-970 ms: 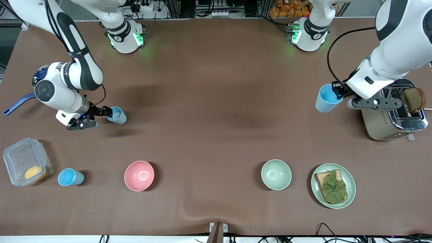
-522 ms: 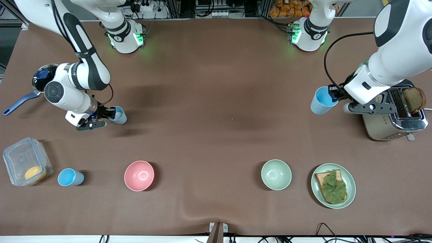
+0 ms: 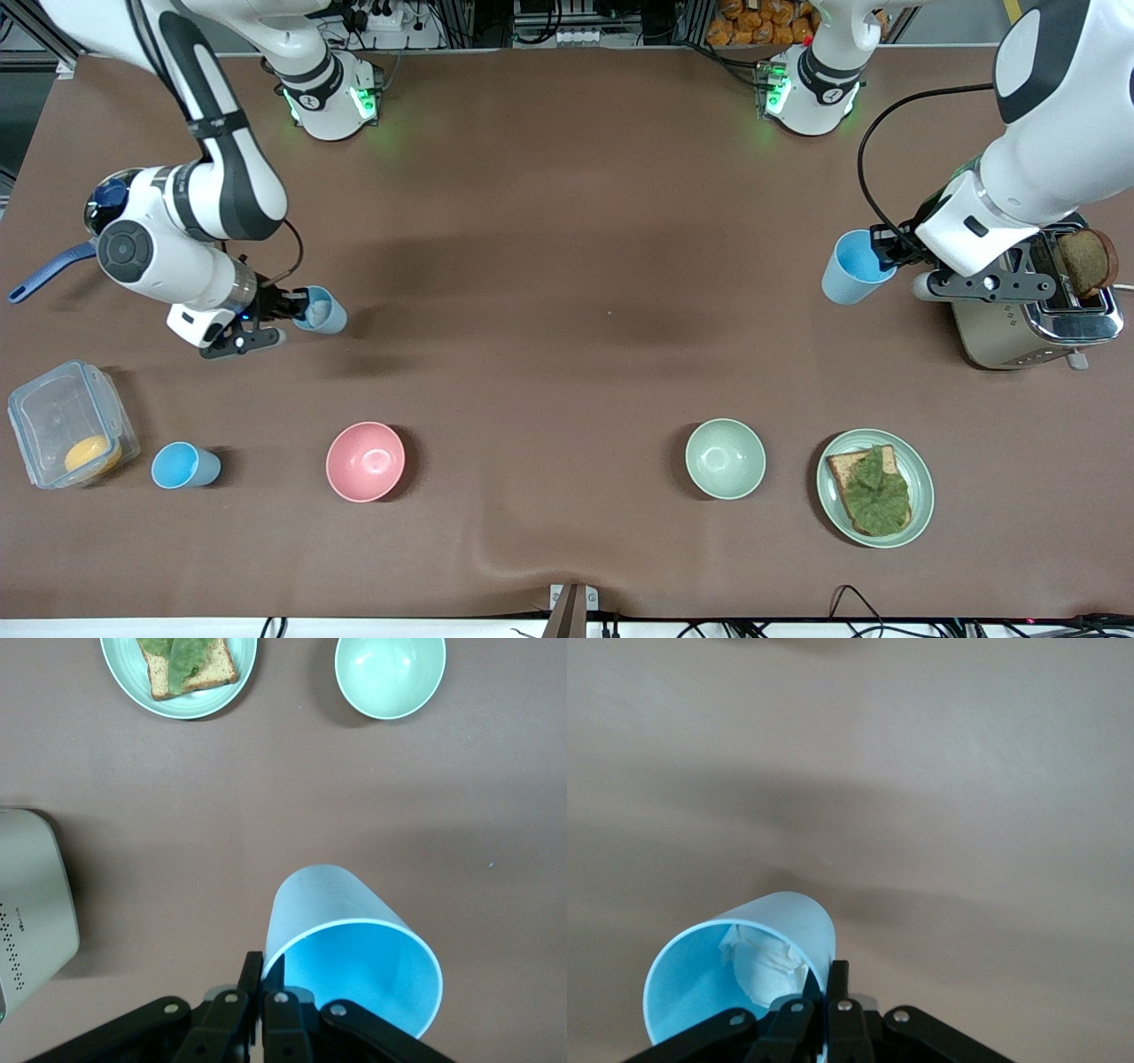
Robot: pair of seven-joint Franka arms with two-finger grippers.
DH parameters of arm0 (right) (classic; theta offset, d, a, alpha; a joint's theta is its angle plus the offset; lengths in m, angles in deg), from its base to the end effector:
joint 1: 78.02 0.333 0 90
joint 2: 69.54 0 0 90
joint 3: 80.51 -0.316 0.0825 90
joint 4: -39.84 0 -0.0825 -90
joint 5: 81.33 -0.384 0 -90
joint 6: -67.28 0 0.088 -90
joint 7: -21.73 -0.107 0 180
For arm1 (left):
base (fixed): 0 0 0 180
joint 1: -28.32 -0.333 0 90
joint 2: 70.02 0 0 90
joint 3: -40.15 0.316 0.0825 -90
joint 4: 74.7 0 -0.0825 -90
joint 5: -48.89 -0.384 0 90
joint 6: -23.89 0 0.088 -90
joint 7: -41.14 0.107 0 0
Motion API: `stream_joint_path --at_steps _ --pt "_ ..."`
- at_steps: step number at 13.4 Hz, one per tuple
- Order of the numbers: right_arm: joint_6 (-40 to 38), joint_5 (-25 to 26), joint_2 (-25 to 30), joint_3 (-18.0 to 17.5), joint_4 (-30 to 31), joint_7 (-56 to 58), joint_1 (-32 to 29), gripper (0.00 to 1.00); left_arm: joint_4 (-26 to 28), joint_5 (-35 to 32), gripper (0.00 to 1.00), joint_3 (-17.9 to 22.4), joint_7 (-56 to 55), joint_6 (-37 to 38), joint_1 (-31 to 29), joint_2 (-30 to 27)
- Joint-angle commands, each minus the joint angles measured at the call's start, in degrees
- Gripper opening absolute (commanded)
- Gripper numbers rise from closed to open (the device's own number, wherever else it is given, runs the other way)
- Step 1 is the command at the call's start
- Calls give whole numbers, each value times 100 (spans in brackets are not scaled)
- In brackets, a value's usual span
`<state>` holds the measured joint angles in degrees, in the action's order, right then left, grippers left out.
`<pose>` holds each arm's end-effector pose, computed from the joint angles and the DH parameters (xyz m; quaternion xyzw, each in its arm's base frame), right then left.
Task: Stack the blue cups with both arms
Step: 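Place the cup mid-table with the right gripper while the left gripper follows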
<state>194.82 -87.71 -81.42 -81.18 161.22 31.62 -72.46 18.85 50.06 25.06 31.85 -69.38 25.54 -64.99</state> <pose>0.5553 0.0640 0.3071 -0.9924 -0.1040 0.0484 0.0452 0.5664 -0.1200 0.5519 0.9984 -0.0253 -0.0481 0.0128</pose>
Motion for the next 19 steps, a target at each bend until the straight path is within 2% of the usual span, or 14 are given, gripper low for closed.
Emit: stream_joint_path --at_steps 1,5,9,12,16,17,19 --pt "-98 -136 -7 23 -298 -809 654 0 -118 76 0 23 76 45 -29 43" --pt "322 -180 -261 23 -623 -2847 2077 0 -127 128 0 5 42 45 49 43" --pt "691 -162 -1103 40 -1273 -4773 3308 0 -127 85 0 -12 67 37 59 51" --pt "1158 -83 -1500 49 -1301 -5426 3767 0 -127 137 0 -21 41 37 67 51" --pt "1377 -66 -1729 67 -1380 -5550 3873 0 -127 137 0 -30 -3 37 85 60" --pt "1422 -66 -1739 75 -1380 -5551 3830 12 -127 137 0 -30 -3 37 85 60" --pt "1370 -66 -1704 76 -1415 -5524 3751 68 -127 128 0 -39 50 37 85 60"
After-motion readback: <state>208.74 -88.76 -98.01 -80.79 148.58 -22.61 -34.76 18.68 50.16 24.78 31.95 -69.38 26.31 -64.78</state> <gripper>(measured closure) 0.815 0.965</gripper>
